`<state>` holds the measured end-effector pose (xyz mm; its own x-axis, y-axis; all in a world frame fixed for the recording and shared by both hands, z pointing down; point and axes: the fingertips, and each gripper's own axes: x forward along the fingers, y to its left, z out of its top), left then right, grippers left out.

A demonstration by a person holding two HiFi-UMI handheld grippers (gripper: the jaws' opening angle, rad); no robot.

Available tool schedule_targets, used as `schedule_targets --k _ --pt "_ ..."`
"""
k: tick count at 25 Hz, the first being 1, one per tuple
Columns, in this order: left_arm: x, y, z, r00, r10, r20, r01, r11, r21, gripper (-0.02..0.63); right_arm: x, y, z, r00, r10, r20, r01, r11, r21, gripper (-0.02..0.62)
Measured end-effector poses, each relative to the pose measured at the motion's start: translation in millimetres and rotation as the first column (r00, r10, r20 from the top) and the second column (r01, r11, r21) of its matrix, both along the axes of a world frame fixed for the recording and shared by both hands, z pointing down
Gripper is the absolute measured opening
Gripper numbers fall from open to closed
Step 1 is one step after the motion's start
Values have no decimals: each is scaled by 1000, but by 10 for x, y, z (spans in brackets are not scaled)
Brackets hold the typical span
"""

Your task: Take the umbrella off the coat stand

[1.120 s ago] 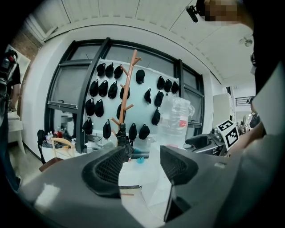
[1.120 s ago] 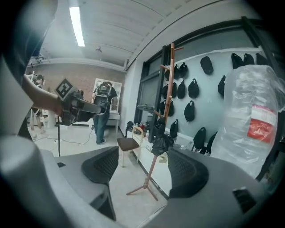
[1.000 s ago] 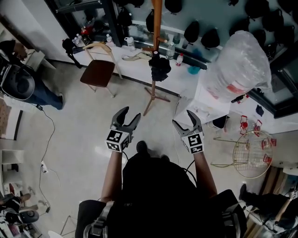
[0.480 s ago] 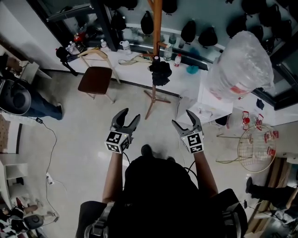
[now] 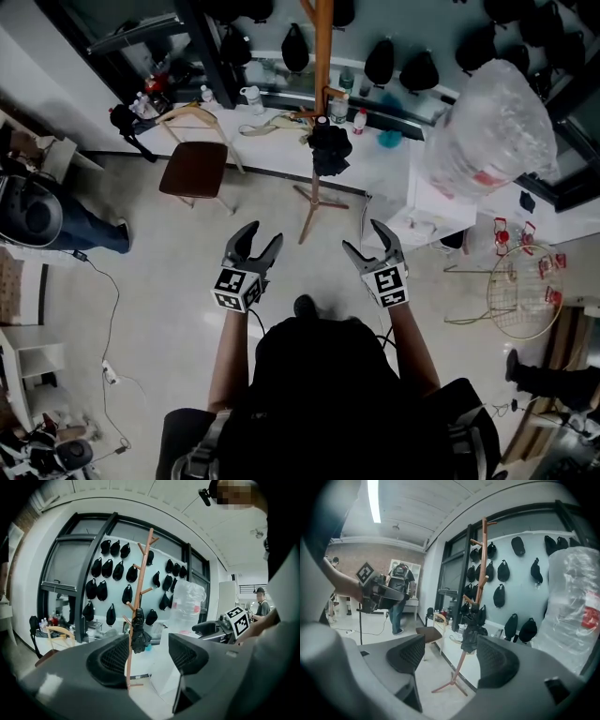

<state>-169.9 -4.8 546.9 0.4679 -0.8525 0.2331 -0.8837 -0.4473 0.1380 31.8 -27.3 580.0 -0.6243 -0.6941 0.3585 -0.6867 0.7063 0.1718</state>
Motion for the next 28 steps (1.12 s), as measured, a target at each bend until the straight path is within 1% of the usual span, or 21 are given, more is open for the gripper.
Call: schedule_targets --k 5,11,17,24,28 --pt "-110 1 33 1000 0 -5 0 1000 -1 261 -93 26 49 1000 3 -4 -3 1000 -4 345" --pt "-136 19 111 1000 22 -8 -22 1000 -17 261 -198 41 60 1000 6 -5 -6 1000 -8 345" --pt "-100 -93 98 999 44 -7 -44 999 -21 261 -184 -29 80 1000 23 -1 -23 1000 -20 345" --pt "-66 -295 101 999 43 1 -43 999 -14 262 -157 -225 144 1000 18 -1 -18 999 -29 344" --pt "-35 -493 72 999 35 7 -35 999 -16 262 -139 -451 92 1000 8 3 -8 1000 -22 344"
